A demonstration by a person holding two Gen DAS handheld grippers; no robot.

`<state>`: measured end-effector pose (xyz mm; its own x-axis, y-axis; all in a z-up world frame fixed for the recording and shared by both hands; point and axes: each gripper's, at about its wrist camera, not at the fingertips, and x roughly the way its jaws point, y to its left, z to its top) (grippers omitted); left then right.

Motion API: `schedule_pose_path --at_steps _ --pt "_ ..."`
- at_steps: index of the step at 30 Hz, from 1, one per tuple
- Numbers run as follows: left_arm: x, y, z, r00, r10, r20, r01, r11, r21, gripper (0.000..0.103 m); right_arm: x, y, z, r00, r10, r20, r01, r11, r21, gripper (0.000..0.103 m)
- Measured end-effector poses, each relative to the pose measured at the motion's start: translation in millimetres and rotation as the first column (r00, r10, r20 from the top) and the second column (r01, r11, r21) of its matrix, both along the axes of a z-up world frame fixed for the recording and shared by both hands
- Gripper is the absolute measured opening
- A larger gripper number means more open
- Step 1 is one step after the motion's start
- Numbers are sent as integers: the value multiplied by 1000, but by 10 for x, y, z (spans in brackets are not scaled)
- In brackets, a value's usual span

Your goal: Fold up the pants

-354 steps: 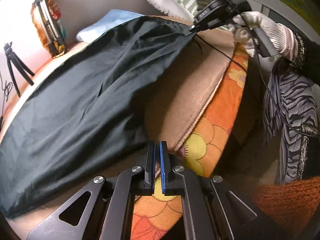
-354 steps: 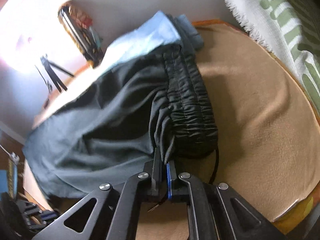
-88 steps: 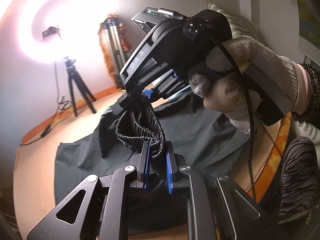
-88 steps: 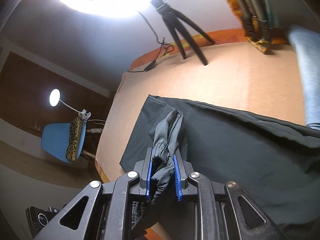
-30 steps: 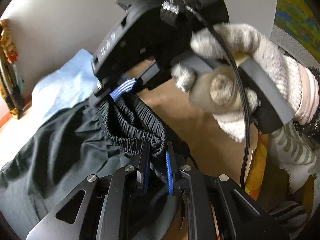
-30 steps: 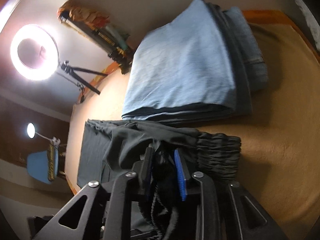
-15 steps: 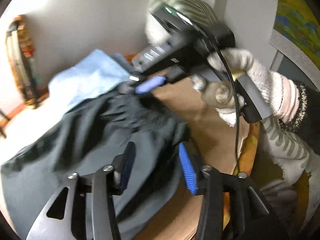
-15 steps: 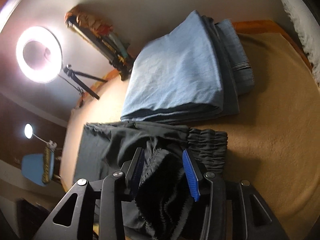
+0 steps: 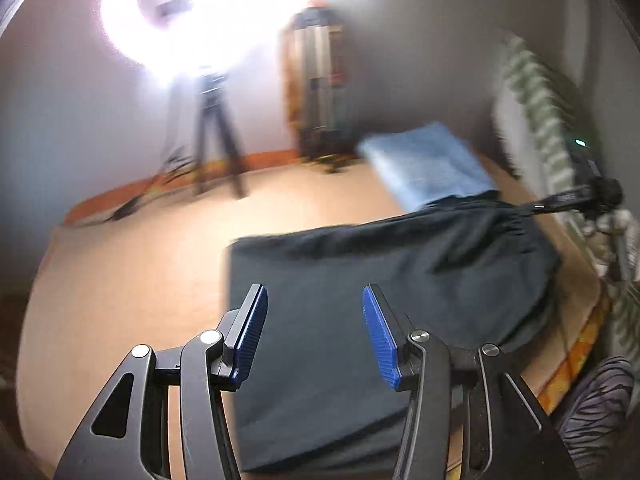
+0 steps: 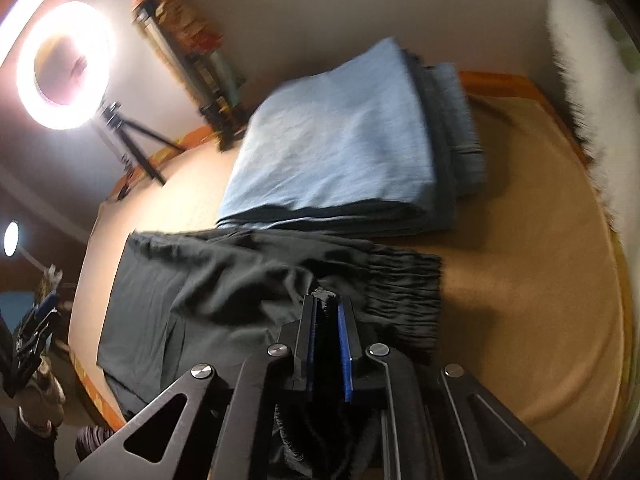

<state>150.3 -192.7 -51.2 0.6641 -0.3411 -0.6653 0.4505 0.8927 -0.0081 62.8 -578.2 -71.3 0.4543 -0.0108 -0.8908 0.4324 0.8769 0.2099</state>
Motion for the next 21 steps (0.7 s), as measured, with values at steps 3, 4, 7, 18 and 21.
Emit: schedule_pose_path --at_steps 3,4,7,18,21 --pt "60 298 -106 997 74 -36 -74 997 7 48 -65 -53 -18 1000 -18 -14 17 999 -35 8" --pt "62 328 -137 995 86 -46 -86 996 13 48 -64 -34 -32 1000 -5 -17 4 999 -38 13" --pt "118 499 -290 987 130 -95 -127 991 35 48 -94 4 -37 999 -16 -27 15 999 -35 43" --pt "131 679 -875 951 132 -278 -130 991 24 48 -96 544 425 996 29 86 -19 994 -110 59" --pt "100 679 -955 944 122 -306 -124 992 12 48 1 761 490 993 61 104 -52 995 -88 60"
